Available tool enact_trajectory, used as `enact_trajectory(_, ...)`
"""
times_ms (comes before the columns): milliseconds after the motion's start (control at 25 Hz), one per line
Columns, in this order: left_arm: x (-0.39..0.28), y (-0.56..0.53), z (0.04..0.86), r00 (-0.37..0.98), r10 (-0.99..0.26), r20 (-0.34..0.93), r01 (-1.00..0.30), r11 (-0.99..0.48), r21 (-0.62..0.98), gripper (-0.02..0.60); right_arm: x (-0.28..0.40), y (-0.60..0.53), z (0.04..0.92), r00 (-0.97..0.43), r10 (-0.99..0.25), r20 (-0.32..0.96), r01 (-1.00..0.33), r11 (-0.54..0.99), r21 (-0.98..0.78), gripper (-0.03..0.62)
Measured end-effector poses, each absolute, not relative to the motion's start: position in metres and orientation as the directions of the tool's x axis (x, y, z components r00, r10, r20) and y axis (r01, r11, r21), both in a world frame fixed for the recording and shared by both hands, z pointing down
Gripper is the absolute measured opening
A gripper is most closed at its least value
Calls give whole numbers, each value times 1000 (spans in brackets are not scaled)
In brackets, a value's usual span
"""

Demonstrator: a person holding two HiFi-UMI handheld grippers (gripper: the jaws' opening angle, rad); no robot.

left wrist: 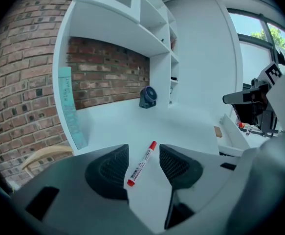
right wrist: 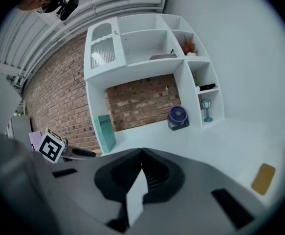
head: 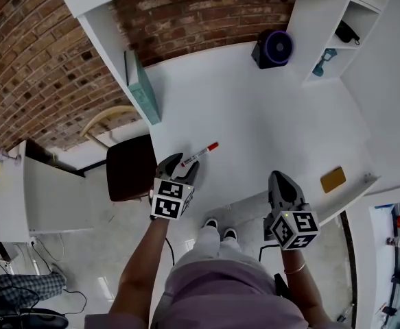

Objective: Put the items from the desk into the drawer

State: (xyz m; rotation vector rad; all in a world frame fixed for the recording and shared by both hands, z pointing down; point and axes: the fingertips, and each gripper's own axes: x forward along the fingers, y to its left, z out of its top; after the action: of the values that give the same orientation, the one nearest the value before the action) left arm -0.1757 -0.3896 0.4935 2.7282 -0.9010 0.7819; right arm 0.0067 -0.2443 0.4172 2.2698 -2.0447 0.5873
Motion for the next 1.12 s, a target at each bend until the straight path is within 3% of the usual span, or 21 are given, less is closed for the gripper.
enact_trajectory(600,-148,-416,538,703,-344,623,-419,-907,-27,199,5,-251,437,174,-917,360,-942,-262,-211,3)
enact_trajectory(1120,-141,-419,564,672,-268,690,-354,-935,-18,160,7,-250,447,208,-897,390,-929,-306,-210,3)
